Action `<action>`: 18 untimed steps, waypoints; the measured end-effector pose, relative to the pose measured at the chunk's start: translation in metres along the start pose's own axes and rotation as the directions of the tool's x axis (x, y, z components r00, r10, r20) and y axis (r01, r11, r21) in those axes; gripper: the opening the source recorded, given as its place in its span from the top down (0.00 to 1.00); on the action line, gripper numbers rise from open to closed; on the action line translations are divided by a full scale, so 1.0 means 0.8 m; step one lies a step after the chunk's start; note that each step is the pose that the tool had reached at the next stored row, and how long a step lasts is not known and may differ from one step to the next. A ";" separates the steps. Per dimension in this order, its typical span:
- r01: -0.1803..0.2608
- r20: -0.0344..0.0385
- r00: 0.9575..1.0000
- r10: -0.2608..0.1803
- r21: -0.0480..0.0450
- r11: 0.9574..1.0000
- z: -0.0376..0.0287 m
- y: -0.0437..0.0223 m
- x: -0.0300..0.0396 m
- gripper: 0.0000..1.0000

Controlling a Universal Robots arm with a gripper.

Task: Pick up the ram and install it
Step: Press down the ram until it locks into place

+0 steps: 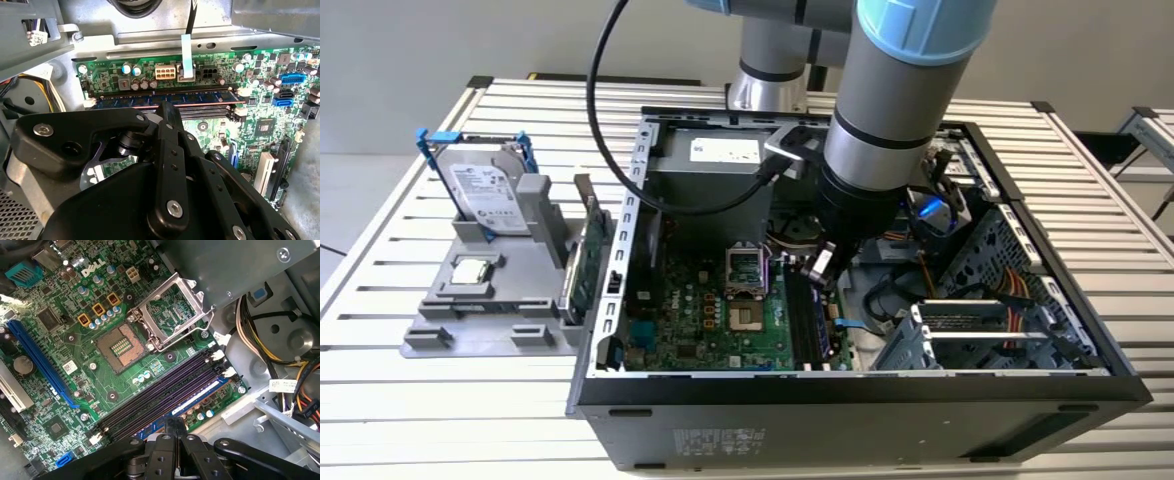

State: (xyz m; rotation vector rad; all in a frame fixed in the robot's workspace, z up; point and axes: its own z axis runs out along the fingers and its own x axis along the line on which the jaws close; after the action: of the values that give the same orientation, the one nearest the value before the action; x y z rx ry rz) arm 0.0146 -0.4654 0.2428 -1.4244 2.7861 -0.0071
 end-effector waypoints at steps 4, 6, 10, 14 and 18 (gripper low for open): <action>0.003 0.000 1.000 -0.003 0.000 1.000 0.0000 0.0000 0.0000 1.00; 0.005 0.000 1.000 -0.005 0.000 1.000 0.0000 0.0000 0.0000 1.00; 0.012 0.000 1.000 -0.012 0.000 1.000 0.0000 0.0000 0.0000 1.00; 0.021 0.000 1.000 -0.021 0.000 1.000 0.0000 0.0000 0.0000 1.00; 0.030 0.000 1.000 -0.030 0.000 1.000 -0.0001 0.0000 0.0001 1.00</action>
State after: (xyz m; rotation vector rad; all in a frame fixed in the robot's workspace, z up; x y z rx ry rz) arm 0.0145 -0.4655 0.2429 -1.4660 2.7645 -0.0070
